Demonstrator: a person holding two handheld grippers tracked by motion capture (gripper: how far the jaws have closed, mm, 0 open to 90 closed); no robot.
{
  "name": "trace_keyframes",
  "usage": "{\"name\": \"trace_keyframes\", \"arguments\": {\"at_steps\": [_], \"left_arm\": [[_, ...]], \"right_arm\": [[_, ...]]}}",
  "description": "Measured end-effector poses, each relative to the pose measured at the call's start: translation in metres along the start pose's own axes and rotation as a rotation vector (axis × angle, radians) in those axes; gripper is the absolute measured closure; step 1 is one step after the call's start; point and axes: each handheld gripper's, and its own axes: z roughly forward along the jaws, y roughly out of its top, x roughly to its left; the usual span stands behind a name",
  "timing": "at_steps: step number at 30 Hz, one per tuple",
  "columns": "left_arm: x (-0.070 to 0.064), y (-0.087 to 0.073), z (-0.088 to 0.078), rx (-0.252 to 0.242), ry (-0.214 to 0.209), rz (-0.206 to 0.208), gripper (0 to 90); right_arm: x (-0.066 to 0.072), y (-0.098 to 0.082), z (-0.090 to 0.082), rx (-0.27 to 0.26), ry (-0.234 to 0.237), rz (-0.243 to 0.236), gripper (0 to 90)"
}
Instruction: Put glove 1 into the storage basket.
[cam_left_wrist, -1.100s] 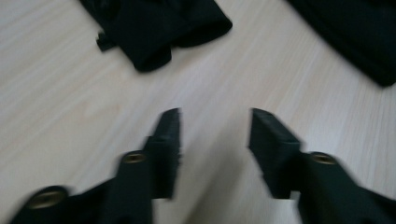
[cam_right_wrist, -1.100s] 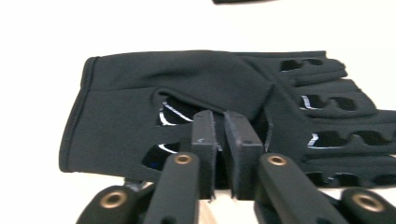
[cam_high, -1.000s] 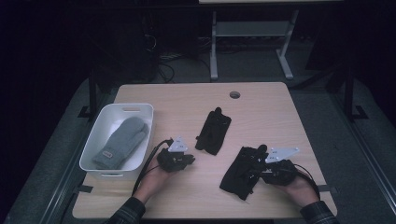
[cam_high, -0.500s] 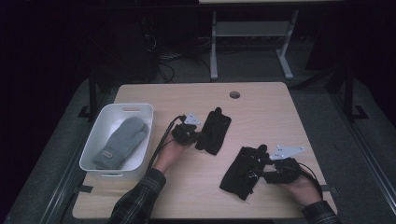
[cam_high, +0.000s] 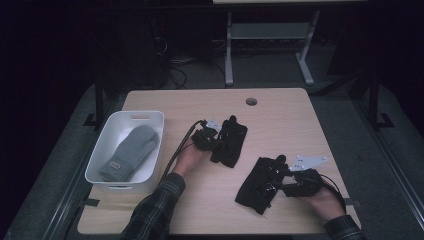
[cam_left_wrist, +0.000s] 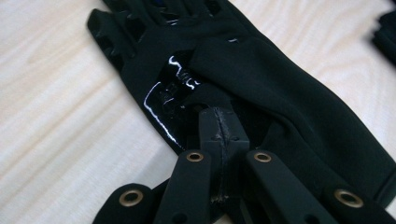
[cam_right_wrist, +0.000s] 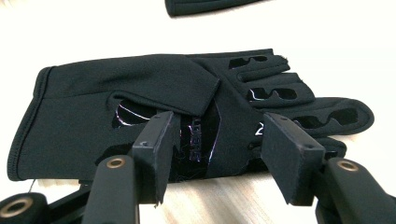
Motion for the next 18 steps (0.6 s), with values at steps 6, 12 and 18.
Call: {"name": "trace_keyframes", "arguments": {"at_steps": [6,12,18], "left_arm": [[-0.014,-0.012,-0.01,0.008,-0.056,0.024,89.6],[-0.029,-0.026,-0.024,0.023,-0.1,0.052,89.6],[-0.04,-0.039,-0.037,0.051,-0.119,0.093,89.6]], "right_arm": [[0.001,0.0,0.0,-0.001,0.002,-0.002,43.8],[0.002,0.002,0.001,0.005,0.001,0.001,43.7],[0.002,0.001,0.001,0.005,0.002,0.0,43.8]]}}
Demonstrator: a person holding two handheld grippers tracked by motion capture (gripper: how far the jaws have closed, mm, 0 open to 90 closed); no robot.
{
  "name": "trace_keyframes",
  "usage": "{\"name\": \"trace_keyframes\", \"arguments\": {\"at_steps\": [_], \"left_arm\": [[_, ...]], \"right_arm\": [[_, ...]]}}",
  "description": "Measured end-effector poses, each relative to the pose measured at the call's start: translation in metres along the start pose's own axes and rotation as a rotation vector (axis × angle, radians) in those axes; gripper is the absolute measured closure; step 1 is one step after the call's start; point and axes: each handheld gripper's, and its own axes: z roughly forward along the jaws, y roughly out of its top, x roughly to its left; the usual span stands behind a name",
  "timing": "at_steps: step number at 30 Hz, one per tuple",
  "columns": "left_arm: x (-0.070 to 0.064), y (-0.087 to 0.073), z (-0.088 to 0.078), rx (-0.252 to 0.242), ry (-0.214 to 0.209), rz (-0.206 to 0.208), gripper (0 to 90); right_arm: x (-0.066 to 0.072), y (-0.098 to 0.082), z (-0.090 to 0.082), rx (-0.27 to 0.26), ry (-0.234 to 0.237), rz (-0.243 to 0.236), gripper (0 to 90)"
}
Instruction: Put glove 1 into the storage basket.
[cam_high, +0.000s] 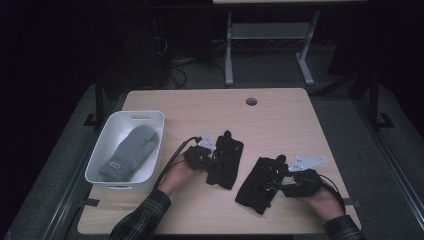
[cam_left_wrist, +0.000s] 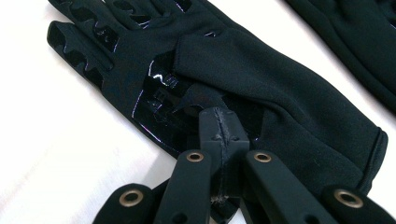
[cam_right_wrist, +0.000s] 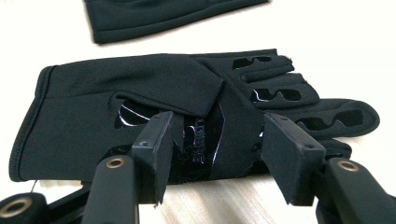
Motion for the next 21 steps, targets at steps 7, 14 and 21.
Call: {"name": "trace_keyframes", "arguments": {"at_steps": [7,14,21], "left_arm": [[-0.019,-0.011,-0.01,0.019,-0.036,0.021,89.6],[-0.03,-0.018,-0.017,0.021,-0.044,0.031,89.4],[-0.021,-0.016,-0.027,-0.042,0.049,-0.057,58.7]], "right_arm": [[0.0,0.0,-0.001,0.002,0.007,0.001,46.4],[0.0,-0.001,-0.001,-0.002,0.011,0.005,50.5],[-0.006,-0.004,-0.008,0.0,0.009,0.027,78.8]]}}
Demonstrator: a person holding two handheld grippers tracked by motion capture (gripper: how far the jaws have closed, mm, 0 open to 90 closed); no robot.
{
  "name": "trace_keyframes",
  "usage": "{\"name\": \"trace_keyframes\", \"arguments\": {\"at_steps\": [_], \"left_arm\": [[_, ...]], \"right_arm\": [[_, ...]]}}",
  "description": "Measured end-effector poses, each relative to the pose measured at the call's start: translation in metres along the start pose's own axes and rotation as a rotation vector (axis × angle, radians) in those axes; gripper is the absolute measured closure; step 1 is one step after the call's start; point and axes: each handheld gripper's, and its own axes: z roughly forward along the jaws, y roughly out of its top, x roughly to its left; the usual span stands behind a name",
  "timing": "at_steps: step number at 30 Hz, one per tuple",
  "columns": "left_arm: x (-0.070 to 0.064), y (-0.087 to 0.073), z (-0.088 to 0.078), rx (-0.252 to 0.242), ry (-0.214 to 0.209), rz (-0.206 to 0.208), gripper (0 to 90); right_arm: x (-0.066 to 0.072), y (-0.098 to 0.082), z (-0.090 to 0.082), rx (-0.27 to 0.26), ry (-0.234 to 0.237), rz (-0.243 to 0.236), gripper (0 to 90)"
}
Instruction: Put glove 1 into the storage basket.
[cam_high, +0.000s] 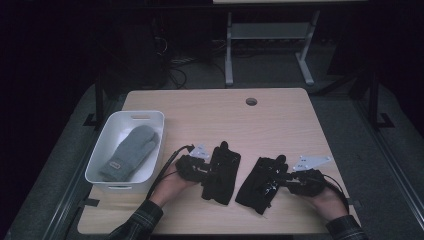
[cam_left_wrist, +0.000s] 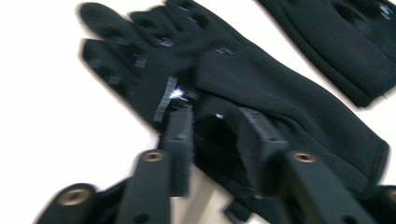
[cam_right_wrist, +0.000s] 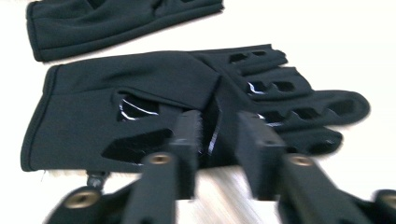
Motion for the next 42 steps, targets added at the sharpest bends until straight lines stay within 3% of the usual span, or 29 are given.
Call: {"name": "trace_keyframes", "arguments": {"at_steps": [2,5,8,14,21,27,33,36,42], "left_arm": [[0.003,0.0,0.0,-0.004,0.033,-0.023,50.6],[0.01,0.0,0.001,-0.003,0.048,-0.058,44.1],[0.014,0.0,0.007,0.004,0.047,-0.086,42.6],[0.015,0.001,0.016,0.014,0.047,-0.092,42.7],[0.014,0.001,0.019,0.024,0.039,-0.083,53.4],[0.016,0.0,0.018,0.006,0.034,-0.102,66.9],[0.013,0.002,0.017,0.014,0.029,-0.092,84.9],[0.013,0.004,0.016,0.02,0.031,-0.104,86.5],[0.013,0.008,0.014,-0.03,0.012,-0.153,87.3]], "right_arm": [[-0.003,-0.002,-0.002,0.013,0.0,0.01,87.8],[-0.008,-0.005,-0.001,0.034,-0.005,0.022,90.0],[-0.011,-0.006,0.004,0.064,-0.001,0.025,90.0],[-0.012,-0.005,0.008,0.087,0.0,0.026,90.0],[-0.015,-0.002,0.014,0.097,-0.004,0.021,90.0],[-0.014,0.004,0.021,0.101,0.001,0.007,90.0],[-0.007,0.012,0.028,0.103,0.012,-0.018,90.0],[-0.006,0.013,0.03,0.104,0.016,-0.027,90.0],[-0.004,0.014,0.032,0.103,0.021,-0.028,90.0]]}}
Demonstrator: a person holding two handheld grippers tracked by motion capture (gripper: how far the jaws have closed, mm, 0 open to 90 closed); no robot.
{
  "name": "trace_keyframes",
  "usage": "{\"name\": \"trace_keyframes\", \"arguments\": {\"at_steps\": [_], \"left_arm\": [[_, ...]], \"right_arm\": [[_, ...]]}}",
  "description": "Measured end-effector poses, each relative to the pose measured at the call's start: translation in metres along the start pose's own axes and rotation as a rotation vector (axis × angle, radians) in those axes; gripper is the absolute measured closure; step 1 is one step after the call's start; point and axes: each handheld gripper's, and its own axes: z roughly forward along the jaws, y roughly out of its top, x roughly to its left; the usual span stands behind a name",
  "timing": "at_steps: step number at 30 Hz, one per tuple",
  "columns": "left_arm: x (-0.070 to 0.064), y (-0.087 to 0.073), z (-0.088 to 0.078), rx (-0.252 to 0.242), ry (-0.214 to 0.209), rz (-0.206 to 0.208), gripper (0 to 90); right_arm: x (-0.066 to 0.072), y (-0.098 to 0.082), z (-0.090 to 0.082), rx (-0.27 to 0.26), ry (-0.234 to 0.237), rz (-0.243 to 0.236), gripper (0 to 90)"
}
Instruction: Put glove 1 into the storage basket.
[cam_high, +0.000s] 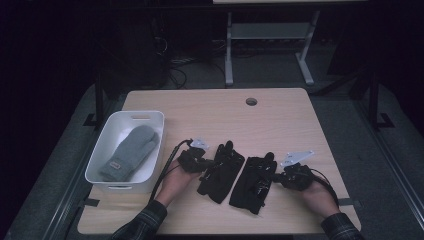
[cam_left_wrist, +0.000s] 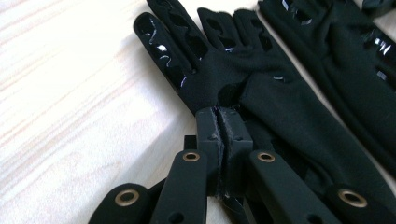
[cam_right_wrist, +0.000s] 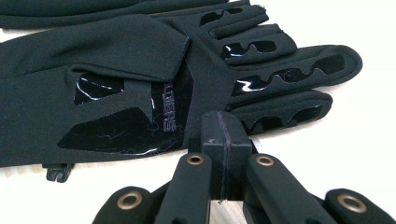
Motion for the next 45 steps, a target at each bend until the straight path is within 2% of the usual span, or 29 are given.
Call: {"name": "trace_keyframes", "arguments": {"at_steps": [5,10,11,15,24,35,45], "left_arm": [[0.0,0.005,-0.003,-0.021,-0.004,0.0,87.4],[-0.001,0.007,-0.006,-0.051,-0.023,-0.026,87.3],[-0.002,0.007,-0.008,-0.057,-0.035,-0.038,87.4],[-0.005,0.01,-0.012,-0.088,-0.061,-0.046,87.3],[-0.011,0.019,-0.019,-0.12,-0.129,-0.052,87.3],[-0.028,0.032,-0.018,-0.145,-0.188,-0.023,87.3],[-0.039,0.04,-0.01,-0.143,-0.227,-0.002,87.2]], "right_arm": [[0.002,0.002,0.002,0.004,0.006,-0.008,90.0],[0.003,0.003,0.002,0.004,0.01,-0.01,90.0],[0.003,0.003,0.003,0.003,0.01,-0.009,90.0],[0.003,0.003,0.003,0.007,0.008,-0.013,90.0],[0.004,0.005,0.004,0.005,0.015,-0.01,90.0],[0.005,0.008,0.007,0.008,0.025,-0.015,90.0],[0.008,0.017,0.014,0.01,0.036,-0.027,90.0]]}}
